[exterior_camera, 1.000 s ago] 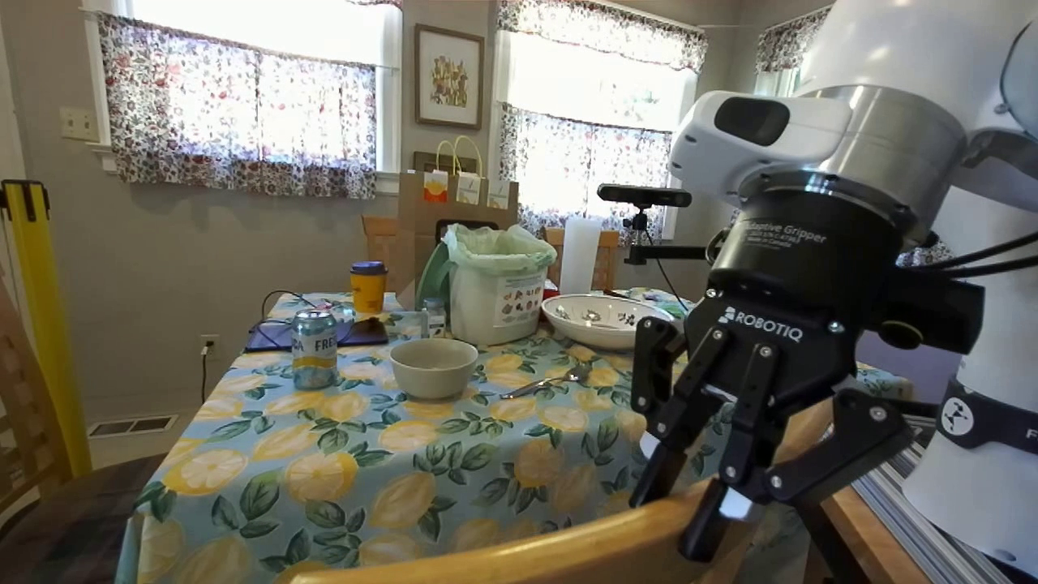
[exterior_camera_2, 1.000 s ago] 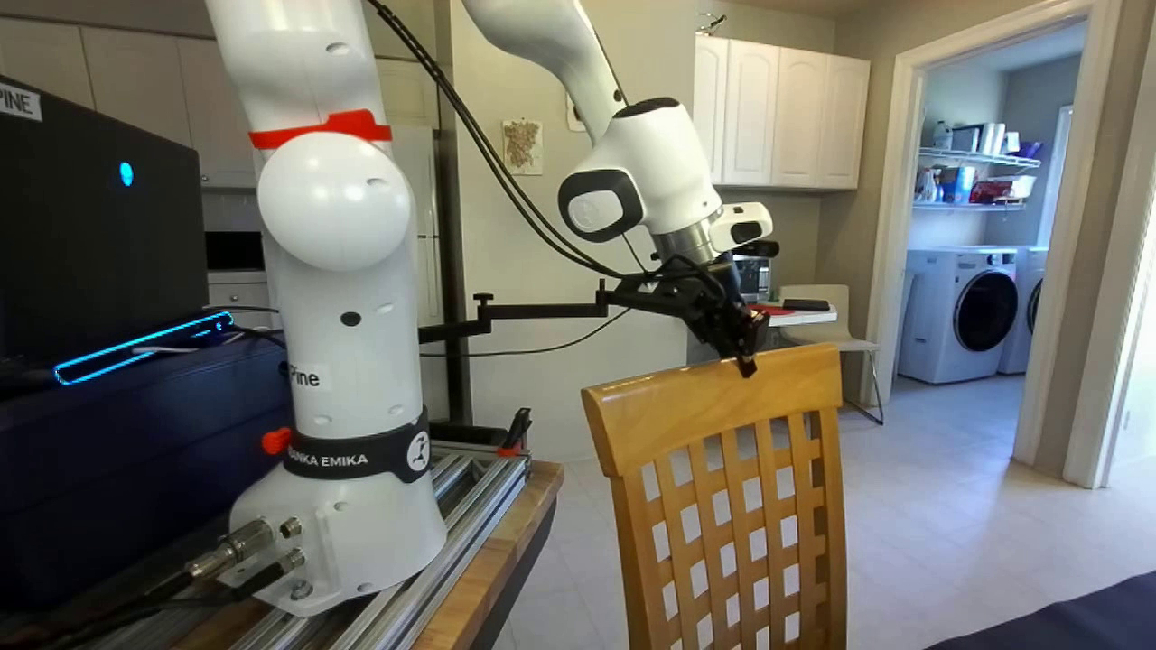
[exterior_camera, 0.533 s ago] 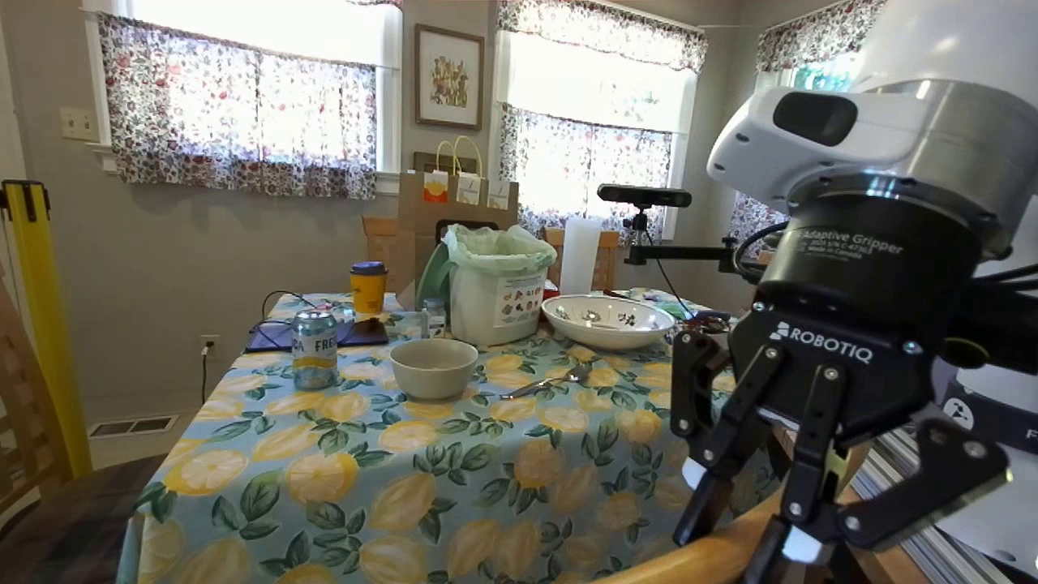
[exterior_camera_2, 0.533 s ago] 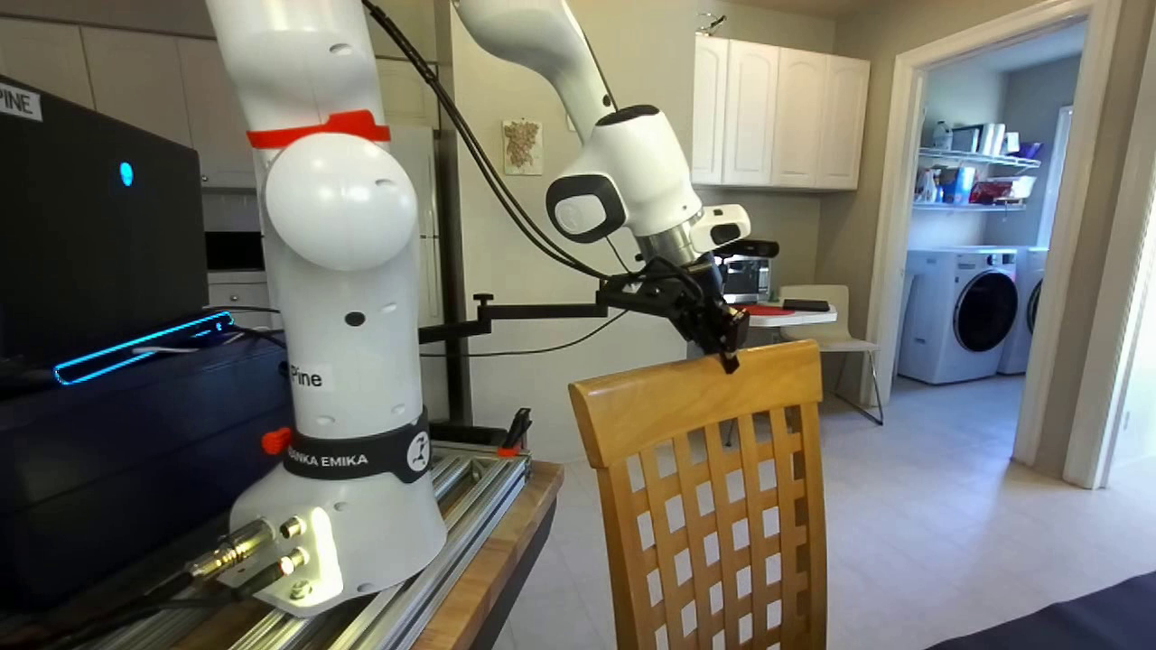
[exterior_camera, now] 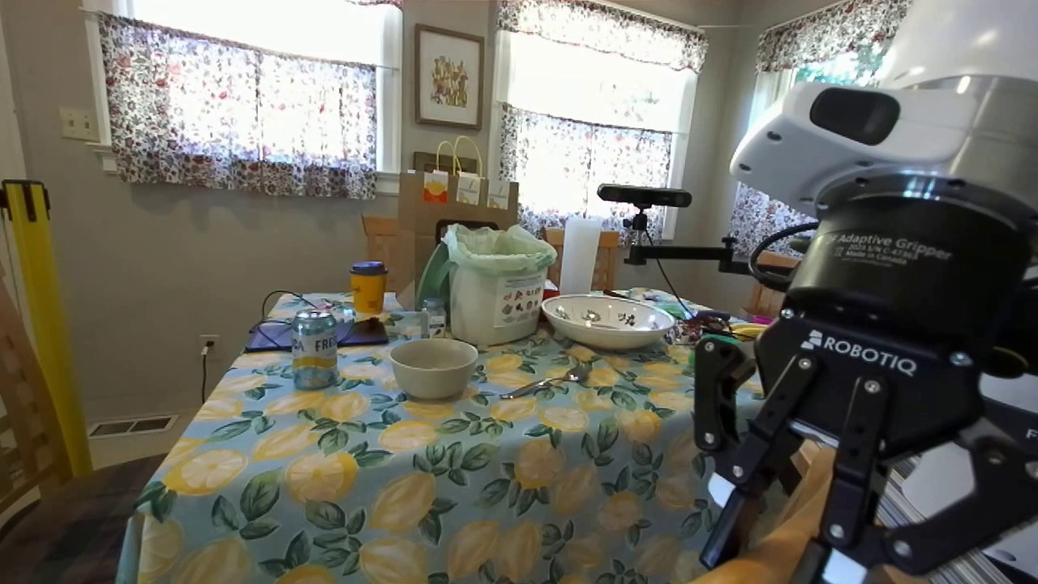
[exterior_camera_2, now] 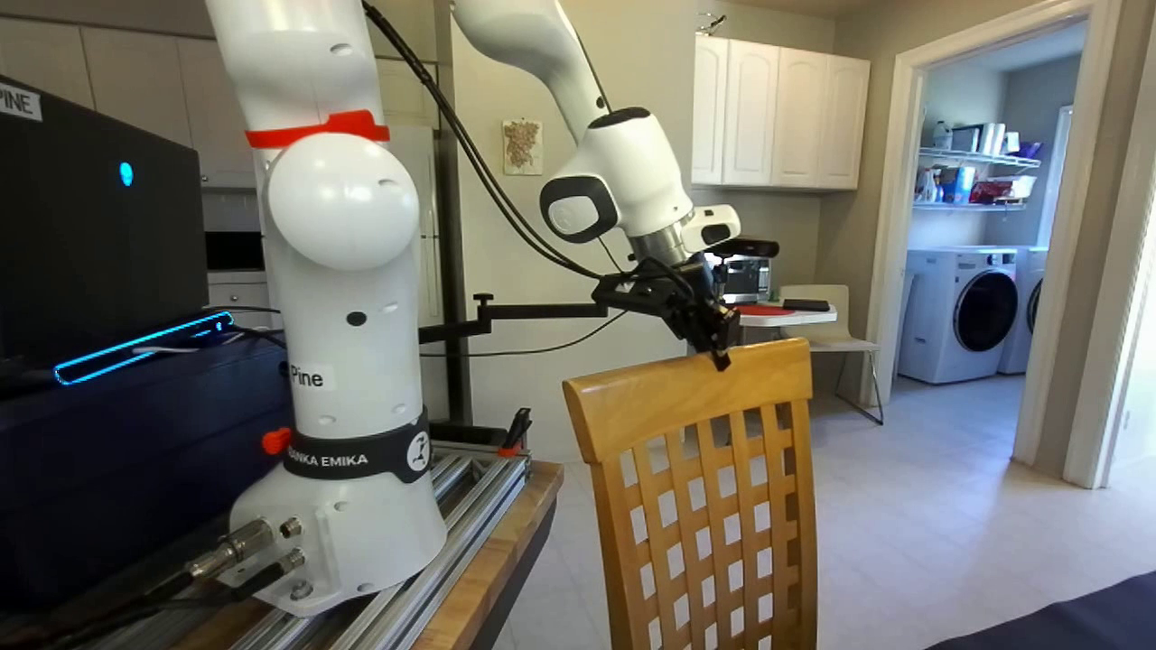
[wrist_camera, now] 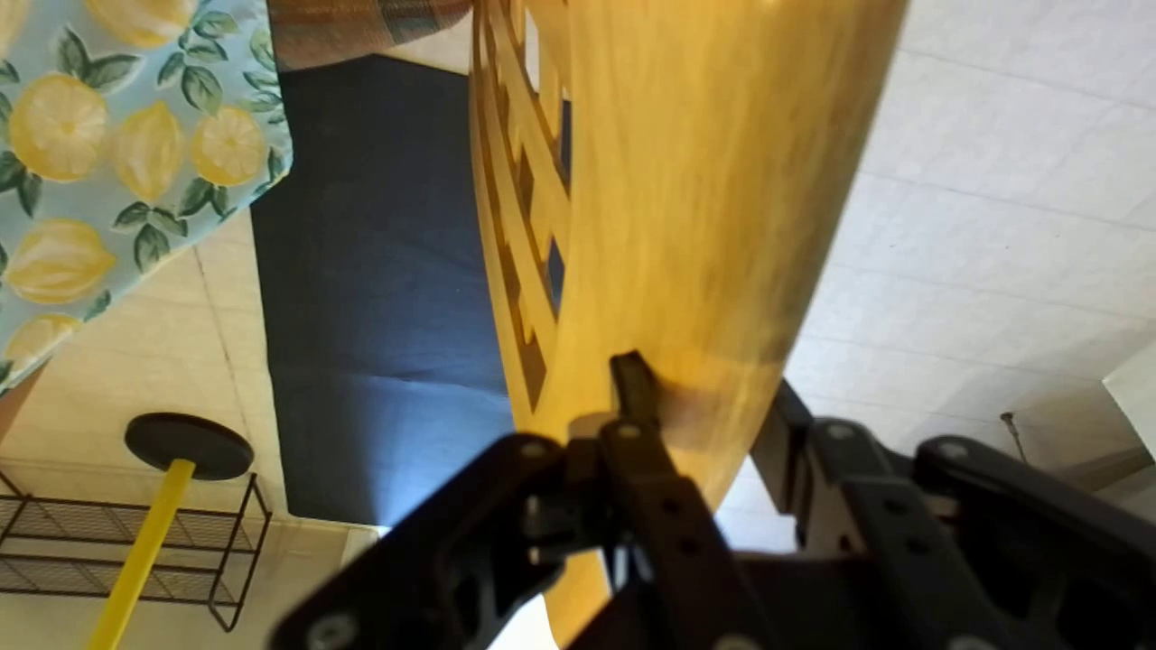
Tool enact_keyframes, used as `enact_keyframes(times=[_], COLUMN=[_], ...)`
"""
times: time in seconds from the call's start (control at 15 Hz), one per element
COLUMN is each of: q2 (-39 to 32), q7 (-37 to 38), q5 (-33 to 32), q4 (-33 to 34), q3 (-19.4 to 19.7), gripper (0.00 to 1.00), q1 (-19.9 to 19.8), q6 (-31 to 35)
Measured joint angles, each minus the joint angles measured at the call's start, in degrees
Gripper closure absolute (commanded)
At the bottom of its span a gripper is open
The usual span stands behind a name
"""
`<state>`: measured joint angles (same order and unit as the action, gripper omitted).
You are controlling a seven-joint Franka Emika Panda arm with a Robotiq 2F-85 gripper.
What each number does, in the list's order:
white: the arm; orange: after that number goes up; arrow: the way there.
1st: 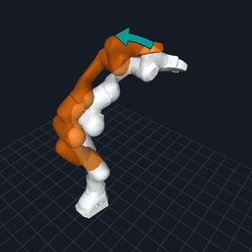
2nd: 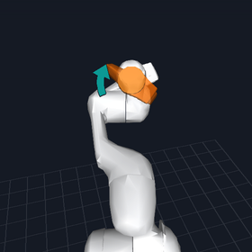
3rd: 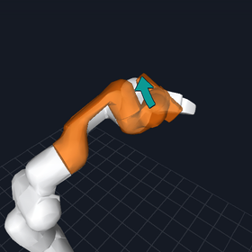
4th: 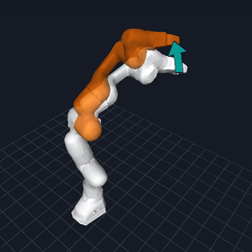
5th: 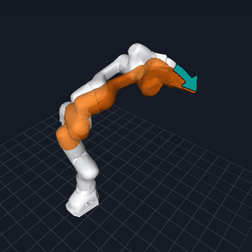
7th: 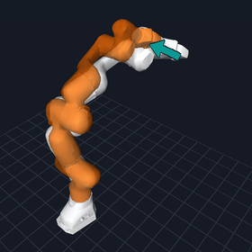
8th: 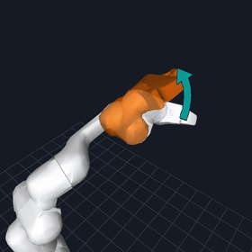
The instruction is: Pull the chair back
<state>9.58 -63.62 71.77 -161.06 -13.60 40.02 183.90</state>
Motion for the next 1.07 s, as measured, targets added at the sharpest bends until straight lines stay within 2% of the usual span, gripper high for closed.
enact_keyframes(times=[1.0, 1.07], q2=[0.4, 0.4], q7=[-5.0, -5.1], q5=[8.9, 8.9], q4=[0.0, 0.0], q3=[-4.1, -4.1], gripper=[0.93, 0.45], q1=[2.8, 2.9], q6=[1.8, 1.7])
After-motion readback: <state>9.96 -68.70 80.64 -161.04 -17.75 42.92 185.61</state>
